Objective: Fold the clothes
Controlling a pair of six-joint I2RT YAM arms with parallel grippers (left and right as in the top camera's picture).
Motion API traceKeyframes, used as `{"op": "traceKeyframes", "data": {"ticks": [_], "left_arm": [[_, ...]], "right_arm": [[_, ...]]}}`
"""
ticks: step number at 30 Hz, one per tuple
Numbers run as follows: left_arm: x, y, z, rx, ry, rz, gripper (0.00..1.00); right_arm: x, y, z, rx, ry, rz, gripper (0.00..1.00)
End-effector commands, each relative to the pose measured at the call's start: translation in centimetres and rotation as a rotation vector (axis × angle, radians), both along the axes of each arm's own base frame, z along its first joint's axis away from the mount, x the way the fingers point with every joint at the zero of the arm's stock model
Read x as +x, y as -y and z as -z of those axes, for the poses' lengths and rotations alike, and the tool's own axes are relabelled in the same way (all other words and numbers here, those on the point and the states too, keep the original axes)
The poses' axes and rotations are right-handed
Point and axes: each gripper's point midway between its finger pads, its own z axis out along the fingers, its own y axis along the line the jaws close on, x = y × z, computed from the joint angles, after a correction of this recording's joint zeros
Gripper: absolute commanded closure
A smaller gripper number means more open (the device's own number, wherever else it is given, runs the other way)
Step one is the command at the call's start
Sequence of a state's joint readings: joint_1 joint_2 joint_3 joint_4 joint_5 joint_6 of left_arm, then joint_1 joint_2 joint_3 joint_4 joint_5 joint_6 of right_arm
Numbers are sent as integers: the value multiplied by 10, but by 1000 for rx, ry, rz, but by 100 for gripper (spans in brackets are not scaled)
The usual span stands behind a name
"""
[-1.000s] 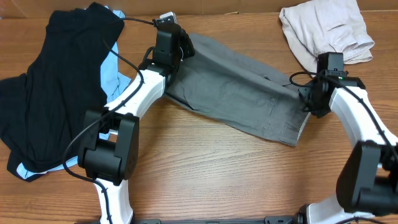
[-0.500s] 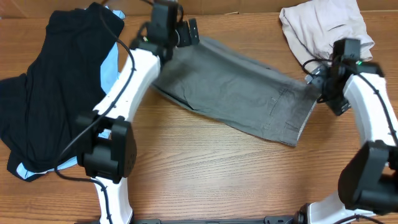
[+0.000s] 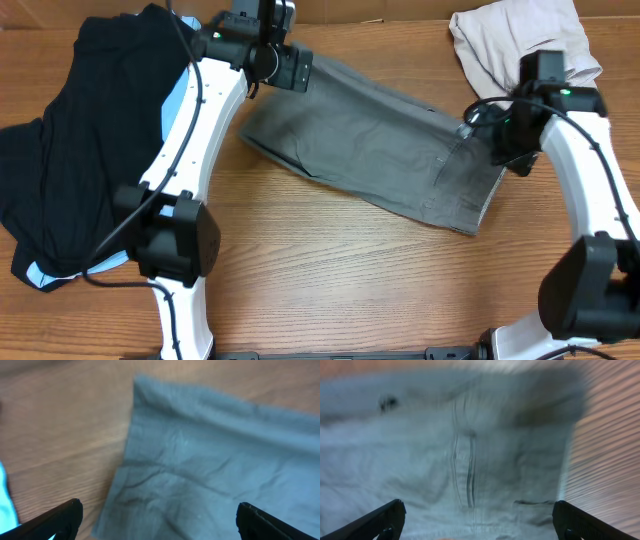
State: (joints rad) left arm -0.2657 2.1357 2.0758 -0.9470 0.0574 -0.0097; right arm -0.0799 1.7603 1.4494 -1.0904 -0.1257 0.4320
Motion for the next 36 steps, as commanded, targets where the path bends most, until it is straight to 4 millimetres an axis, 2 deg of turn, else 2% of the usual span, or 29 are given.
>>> {"op": "traceKeyframes", "data": {"ticks": [1,6,8,11,14,17,19,28,32,36], "left_arm": [[1,1,63,51,-120,73,0],[-15,-14,124,82,-296,41,0],[-18,-18,142,79,-340,5,0],[-15,-21,158,76,-358,-44,0],[-18,-31,163,111,-376,-125,0],[-30,-59,165,202,-420,-280,0],[-50,-77,165,262,-497,-350,0],[-107,-117,173,368,-722,-407,0],[-129,-124,177,351,-823,-422,0],[-152,-102,174,209,-961,-324,0]], "right_arm": [[-12,-16,22,83,-59,-30,2],[-16,-16,26,84,-75,-30,0],[-14,-16,25,83,-67,-31,0],[-10,-16,25,82,-50,-31,0],[-10,-16,25,82,-50,-31,0],[-10,-15,25,82,-50,-31,0],[-10,-15,25,82,-48,-31,0],[-9,-15,24,81,-43,-32,0],[-8,-15,24,77,-41,-31,0],[-8,-15,24,71,-37,-61,0]]}}
